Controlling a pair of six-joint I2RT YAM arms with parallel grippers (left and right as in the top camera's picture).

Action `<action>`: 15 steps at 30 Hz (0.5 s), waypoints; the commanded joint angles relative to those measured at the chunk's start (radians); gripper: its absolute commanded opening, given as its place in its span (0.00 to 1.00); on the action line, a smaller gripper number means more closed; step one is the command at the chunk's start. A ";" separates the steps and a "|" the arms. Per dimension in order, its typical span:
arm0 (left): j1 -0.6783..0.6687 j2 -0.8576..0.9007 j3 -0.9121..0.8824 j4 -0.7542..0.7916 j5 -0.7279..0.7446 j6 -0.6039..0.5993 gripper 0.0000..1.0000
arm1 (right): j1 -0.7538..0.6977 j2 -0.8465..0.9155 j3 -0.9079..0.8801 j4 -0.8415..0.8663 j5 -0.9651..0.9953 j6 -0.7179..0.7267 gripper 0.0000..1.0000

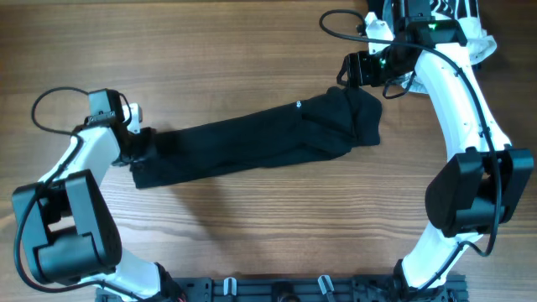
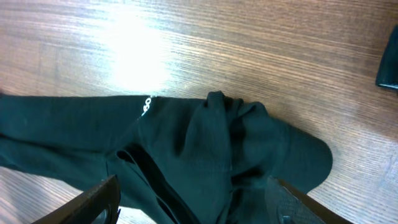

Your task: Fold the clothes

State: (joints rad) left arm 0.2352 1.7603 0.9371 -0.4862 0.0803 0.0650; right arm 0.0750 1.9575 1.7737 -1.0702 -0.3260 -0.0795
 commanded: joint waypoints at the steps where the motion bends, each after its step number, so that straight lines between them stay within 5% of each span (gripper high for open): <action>1: 0.000 0.069 -0.077 0.046 0.084 0.005 0.23 | -0.005 -0.017 0.018 0.005 -0.023 0.030 0.75; 5: 0.037 0.064 -0.051 0.102 0.083 0.005 0.07 | -0.005 -0.018 0.018 -0.008 -0.023 0.031 0.75; 15: 0.191 0.029 0.128 0.056 0.078 0.013 0.04 | -0.004 -0.018 0.017 -0.040 -0.023 0.031 0.76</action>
State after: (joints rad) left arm 0.3702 1.7966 0.9955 -0.4225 0.1871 0.0700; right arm 0.0750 1.9575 1.7737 -1.1053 -0.3325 -0.0570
